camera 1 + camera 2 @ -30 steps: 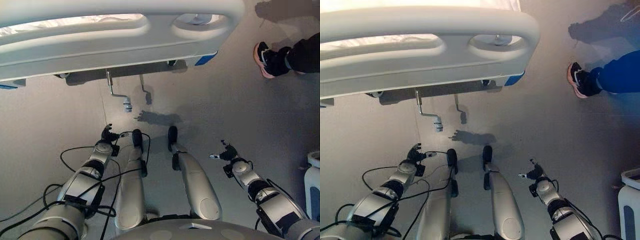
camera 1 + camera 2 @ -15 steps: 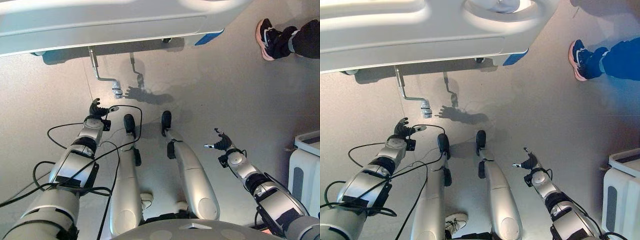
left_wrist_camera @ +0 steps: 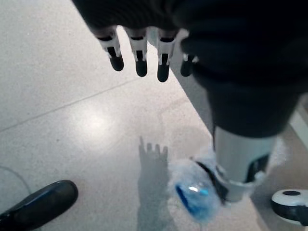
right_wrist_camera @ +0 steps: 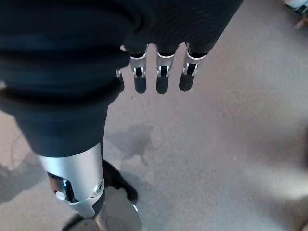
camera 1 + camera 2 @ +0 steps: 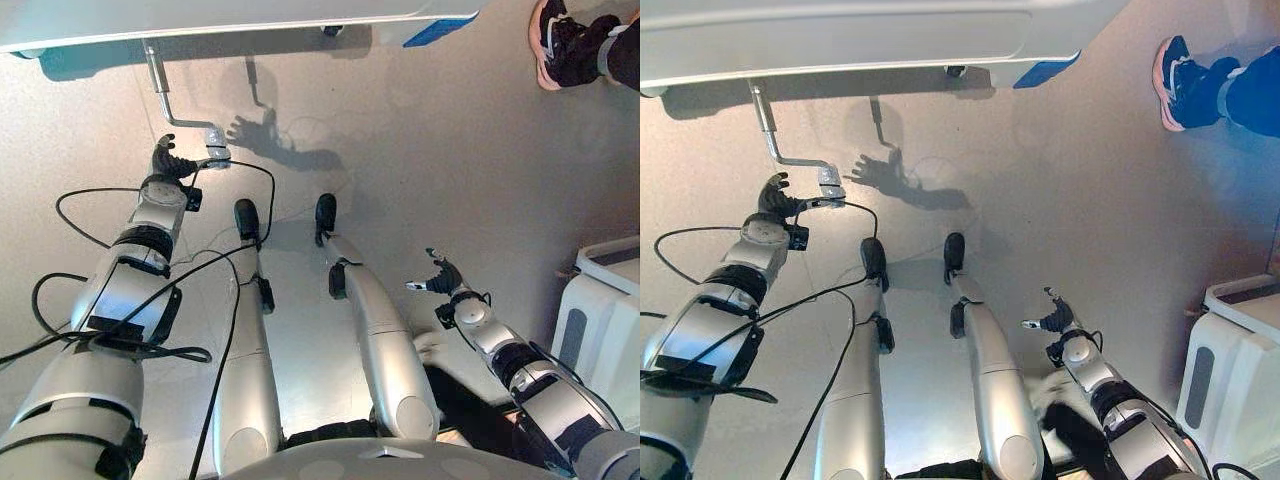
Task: Raise the hospital bed
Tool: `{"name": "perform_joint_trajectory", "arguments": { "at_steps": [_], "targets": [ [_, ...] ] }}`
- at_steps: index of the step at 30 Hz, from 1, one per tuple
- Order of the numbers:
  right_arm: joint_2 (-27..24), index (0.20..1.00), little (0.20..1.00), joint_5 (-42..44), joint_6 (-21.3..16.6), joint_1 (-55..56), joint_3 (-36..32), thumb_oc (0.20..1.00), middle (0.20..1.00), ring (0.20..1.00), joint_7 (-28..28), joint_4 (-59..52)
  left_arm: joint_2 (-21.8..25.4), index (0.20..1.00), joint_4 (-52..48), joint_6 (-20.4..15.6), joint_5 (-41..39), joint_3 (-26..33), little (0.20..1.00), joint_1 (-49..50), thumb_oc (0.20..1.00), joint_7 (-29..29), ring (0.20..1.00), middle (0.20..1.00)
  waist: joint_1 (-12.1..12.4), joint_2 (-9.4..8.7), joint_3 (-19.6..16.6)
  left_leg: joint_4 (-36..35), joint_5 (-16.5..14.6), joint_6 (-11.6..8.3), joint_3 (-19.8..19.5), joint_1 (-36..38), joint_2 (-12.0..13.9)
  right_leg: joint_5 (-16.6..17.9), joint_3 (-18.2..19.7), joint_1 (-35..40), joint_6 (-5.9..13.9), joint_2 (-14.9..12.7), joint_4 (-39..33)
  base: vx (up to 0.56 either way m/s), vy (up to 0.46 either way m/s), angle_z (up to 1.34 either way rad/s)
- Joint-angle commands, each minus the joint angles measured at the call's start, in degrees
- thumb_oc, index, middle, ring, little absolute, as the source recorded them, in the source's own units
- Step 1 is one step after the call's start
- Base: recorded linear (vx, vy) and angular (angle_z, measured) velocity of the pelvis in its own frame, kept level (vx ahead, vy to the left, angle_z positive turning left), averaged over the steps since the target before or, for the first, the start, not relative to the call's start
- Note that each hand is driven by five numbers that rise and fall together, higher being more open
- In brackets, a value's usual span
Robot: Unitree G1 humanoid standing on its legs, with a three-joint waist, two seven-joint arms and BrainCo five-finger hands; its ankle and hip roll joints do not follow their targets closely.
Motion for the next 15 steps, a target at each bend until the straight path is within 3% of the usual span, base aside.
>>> {"name": "perform_joint_trajectory", "arguments": {
  "at_steps": [1, 15],
  "targets": [
    [-1.6, 1.000, 1.000, 1.9, -1.1, 2.9, 1.4, 1.000, 1.000, 1.000, -0.5, -2.0, 2.5, 1.000, 1.3, -0.3, 0.2, 0.3, 1.000, -1.3, 1.000, 1.5, 1.000, 1.000, -0.3, -0.36, 0.4, 1.2, 1.4, 1.03, 0.3, -4.7, -2.2, 7.5, -0.8, -1.7, 6.92, -0.4, -4.1, 0.03, -0.005, 0.03],
    [-0.5, 1.000, 1.000, 1.4, -1.4, 2.4, 3.1, 1.000, 1.000, 1.000, 0.1, -1.7, 1.3, 1.000, 0.6, 0.2, 3.1, -2.5, 1.000, -3.0, 1.000, 1.8, 1.000, 1.000, -0.5, -0.88, -0.6, 3.2, 0.4, 1.86, -0.1, -7.9, -2.0, 6.8, -0.7, -4.8, 6.84, -0.3, -2.7, 0.01, -0.001, 0.01]
  ]
}}
